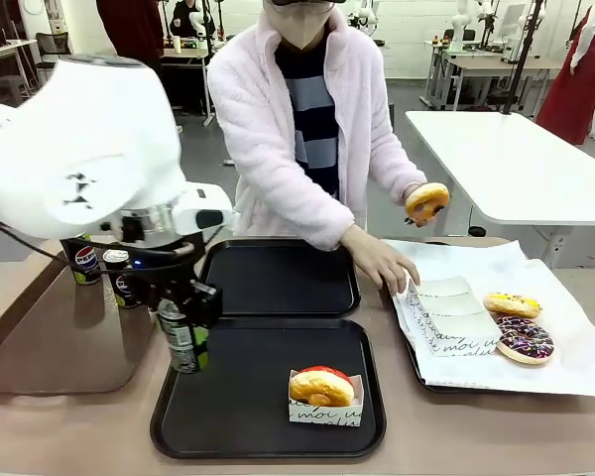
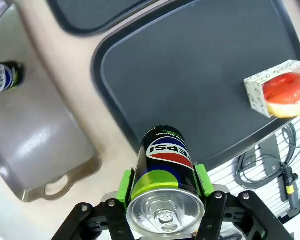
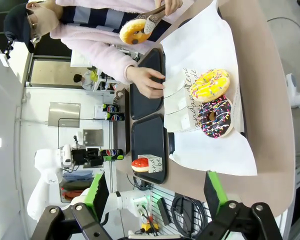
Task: Set up donuts and drinks on trays.
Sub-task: Pick up one Pepsi coke and place it on the Flat Tray.
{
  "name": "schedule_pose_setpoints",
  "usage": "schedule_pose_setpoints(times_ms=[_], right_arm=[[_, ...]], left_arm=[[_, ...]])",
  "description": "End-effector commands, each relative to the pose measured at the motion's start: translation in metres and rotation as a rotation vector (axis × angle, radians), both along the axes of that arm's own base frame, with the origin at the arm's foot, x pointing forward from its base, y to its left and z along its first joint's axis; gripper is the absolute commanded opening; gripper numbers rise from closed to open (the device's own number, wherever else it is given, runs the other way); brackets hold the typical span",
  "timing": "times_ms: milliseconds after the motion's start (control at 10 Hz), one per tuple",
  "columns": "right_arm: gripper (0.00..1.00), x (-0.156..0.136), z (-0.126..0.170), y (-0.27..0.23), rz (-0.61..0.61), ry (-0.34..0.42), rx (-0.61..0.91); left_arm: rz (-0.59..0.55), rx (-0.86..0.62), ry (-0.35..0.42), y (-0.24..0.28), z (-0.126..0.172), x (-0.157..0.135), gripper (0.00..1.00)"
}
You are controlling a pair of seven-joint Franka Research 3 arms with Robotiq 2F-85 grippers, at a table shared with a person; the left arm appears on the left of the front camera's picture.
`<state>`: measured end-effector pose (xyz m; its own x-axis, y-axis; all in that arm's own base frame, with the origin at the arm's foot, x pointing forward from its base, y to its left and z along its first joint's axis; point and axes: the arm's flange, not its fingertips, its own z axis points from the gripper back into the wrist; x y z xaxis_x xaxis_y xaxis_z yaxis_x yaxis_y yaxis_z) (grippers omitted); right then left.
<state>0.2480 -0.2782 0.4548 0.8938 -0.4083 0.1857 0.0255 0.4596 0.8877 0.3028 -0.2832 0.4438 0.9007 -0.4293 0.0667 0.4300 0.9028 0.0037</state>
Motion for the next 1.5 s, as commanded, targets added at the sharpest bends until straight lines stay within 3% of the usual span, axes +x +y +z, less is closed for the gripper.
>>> schedule_pose_setpoints(times_ms=[0,700,1300,1400], right_arm=[[1.0,0.001,0.0,-0.001,0.001,-0.026,0.011],[1.0,0.001,0.0,-0.001,0.001,-0.026,0.011],[1.0,0.001,0.0,-0.001,0.001,-0.026,0.011],[1.0,0.001,0.0,-0.001,0.001,-0.026,0.011]], left_arm=[[-0.013,0.028,-0.045,-0.024,-0.005,0.011,0.59],[-0.111,0.023,-0.025,-0.033,-0.051,0.044,0.59],[-0.134,0.039,-0.007,-0.033,-0.065,0.05,0.59],[-0.137,0.037,-0.006,-0.033,-0.065,0.049,1.0]])
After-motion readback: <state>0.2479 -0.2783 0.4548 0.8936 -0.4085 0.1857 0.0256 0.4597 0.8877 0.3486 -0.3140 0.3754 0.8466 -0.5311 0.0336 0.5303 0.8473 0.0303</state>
